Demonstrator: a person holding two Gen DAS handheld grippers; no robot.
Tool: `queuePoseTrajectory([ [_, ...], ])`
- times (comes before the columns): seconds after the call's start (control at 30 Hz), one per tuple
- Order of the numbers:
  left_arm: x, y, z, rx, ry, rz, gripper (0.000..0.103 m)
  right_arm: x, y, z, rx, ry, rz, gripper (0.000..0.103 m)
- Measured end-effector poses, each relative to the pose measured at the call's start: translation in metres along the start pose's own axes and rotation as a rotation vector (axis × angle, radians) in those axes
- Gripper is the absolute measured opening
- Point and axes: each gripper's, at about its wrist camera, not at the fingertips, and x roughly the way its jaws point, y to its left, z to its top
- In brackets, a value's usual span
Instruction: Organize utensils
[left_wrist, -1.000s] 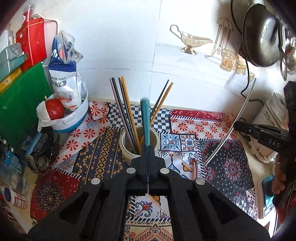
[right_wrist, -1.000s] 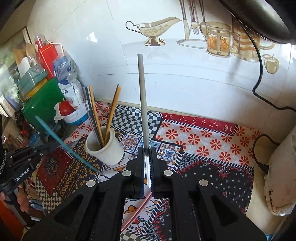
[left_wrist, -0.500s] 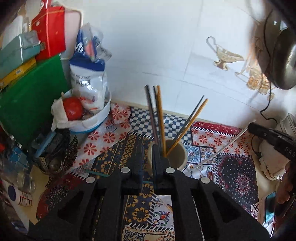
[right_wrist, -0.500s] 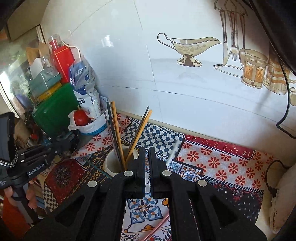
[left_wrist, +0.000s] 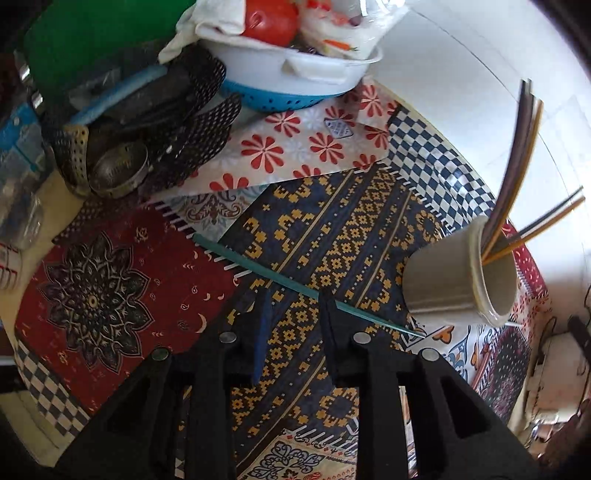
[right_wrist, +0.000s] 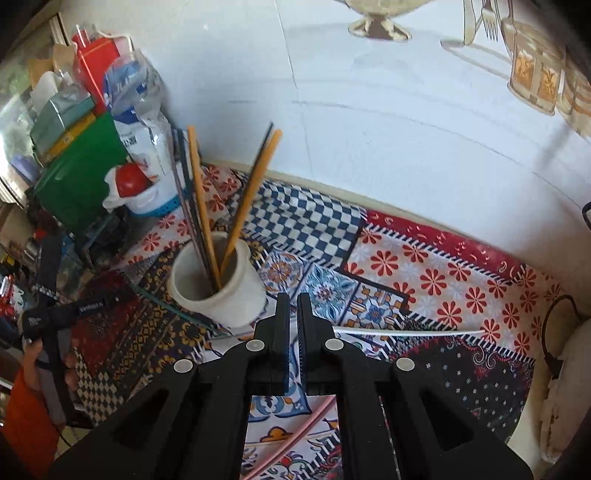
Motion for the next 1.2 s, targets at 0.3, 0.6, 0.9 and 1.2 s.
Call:
queuePoseTrajectory([
  [0.3, 0.035, 0.014, 0.010, -0.168, 0.057, 0.004, 0.025, 0.064, -0.040, -0.019, -0.124, 0.229, -0.126, 0.035],
  [0.6, 0.051, 0.004, 0.016, -0.149, 0.036, 0.044, 0.028, 0.110, -0.039, -0.018, -0.308, 0.352, -0.132, 0.035],
  [0.9, 0.066, -0.032, 0.025, 0.033, -0.024, 0.179, 0.025, 0.128, -0.050, -0.010, -0.268, 0.387, -0.084, 0.035],
  [1.2, 0.065, -0.065, 0.013, 0.224, 0.021, 0.109, 0.000, 0.118, -0.068, -0.010, -0.183, 0.370, -0.135, 0.010],
])
